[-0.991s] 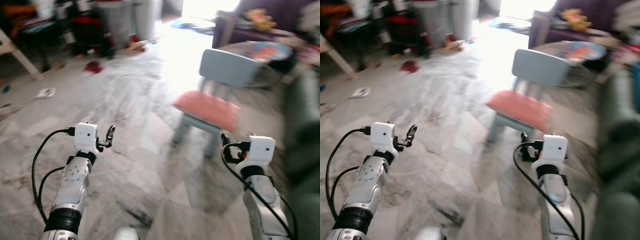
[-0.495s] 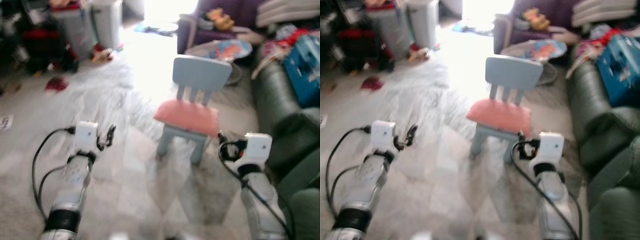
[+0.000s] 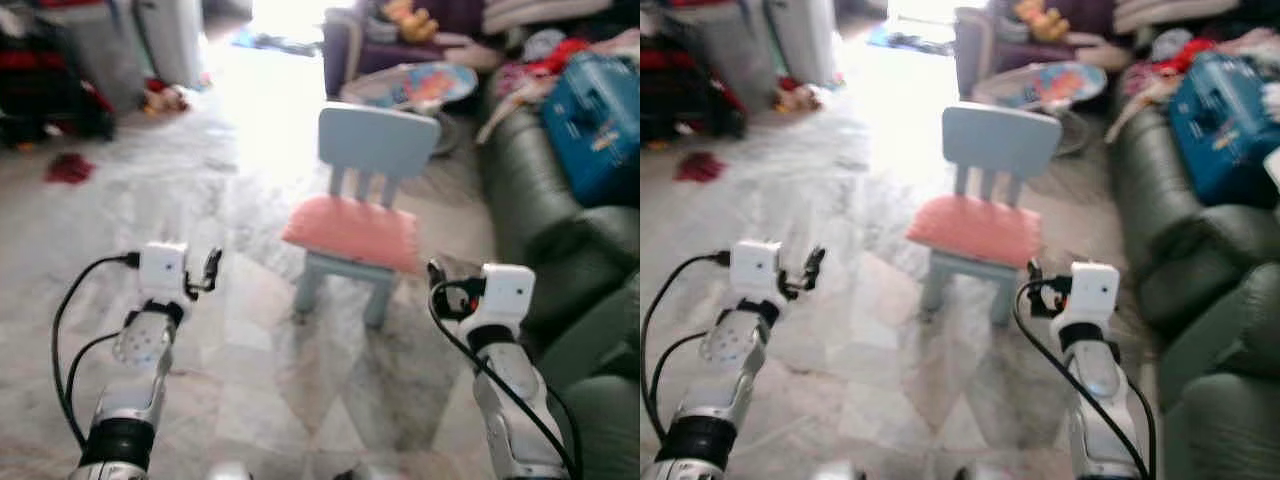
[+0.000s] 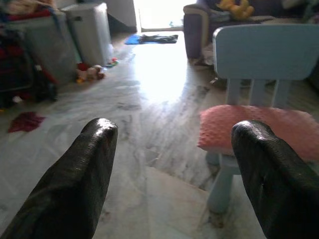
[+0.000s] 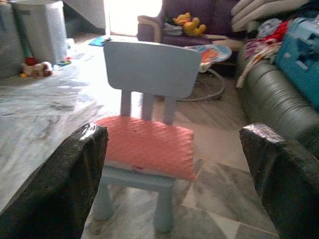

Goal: Move the pillow to the sofa

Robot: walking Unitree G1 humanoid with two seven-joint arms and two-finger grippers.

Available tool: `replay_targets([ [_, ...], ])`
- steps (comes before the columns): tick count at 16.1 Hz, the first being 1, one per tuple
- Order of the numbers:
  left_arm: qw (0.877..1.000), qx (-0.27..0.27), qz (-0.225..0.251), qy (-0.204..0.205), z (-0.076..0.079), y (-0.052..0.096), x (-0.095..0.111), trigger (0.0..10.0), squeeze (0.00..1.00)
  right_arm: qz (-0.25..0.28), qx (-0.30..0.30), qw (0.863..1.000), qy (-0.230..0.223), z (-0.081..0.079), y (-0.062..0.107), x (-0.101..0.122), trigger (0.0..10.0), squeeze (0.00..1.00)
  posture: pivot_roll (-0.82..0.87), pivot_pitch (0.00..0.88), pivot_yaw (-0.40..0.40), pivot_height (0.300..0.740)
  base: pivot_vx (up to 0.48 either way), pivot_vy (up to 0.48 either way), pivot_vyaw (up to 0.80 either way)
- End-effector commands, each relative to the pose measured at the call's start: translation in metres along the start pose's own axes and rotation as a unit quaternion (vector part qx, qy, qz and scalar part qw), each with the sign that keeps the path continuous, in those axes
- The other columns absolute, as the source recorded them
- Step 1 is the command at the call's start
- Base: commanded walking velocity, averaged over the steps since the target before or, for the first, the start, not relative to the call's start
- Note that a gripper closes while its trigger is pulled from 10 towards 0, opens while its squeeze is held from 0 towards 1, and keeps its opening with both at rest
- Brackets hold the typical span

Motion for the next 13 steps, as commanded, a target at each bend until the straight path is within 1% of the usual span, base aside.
replay_targets([
  [1,1.0,-0.01,0.002,0.007,0.0065,-0.0014,0.0017,10.0,0.0,-0.002,-0.009,1.0,0.004,0.0055,0.0014,0.0004,10.0,0.0,-0.04,0.0,-0.037,0.74,0.0,0.0,0.0],
  [2,1.0,-0.009,0.001,0.014,0.0072,-0.0016,0.0019,10.0,0.0,-0.002,-0.01,1.0,0.004,0.0059,0.0014,0.0004,10.0,0.0,-0.04,0.0,-0.036,0.74,0.0,0.0,0.0],
  [4,1.0,-0.01,0.001,0.011,0.0077,-0.0021,0.0027,10.0,0.0,-0.005,-0.011,1.0,0.004,0.0065,0.0011,-0.0001,10.0,0.0,-0.04,0.0,-0.037,0.74,0.0,0.0,-0.8],
  [6,1.0,-0.016,0.012,0.012,0.0079,-0.002,0.0047,10.0,0.0,-0.004,-0.01,1.0,0.004,0.0065,0.0009,0.0001,10.0,0.0,-0.04,0.0,-0.037,0.74,0.0,0.0,-0.8],
  [10,1.0,-0.016,0.011,0.011,0.0077,-0.0016,0.0047,10.0,0.0,-0.001,-0.01,1.0,0.006,0.0068,0.0008,0.0009,10.0,0.0,-0.04,0.0,-0.037,0.74,0.308,0.0,0.0],
  [12,1.0,-0.016,0.009,0.009,0.0066,0.0006,0.003,10.0,0.0,0.0,-0.012,1.0,0.005,0.0074,0.0014,0.0016,10.0,0.0,-0.04,0.0,-0.034,0.74,0.307,0.0,0.0],
  [13,1.0,-0.014,0.003,0.006,0.0045,0.0045,0.0002,10.0,0.0,0.003,-0.015,1.0,0.006,0.009,0.0029,0.0029,10.0,0.0,-0.04,0.0,-0.033,0.74,0.311,0.0,0.0],
])
Point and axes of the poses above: a point about 5 cm out from each wrist's last joint towards the gripper, its own y axis pointing back from the gripper into the wrist, its own x axis along the axis of the wrist's last joint, z = x × y, the point moved 1 cm from there along -y, pointing out of the wrist towards the gripper, and after that the axes turned 12 degrees about -y, right-handed, at the moved point
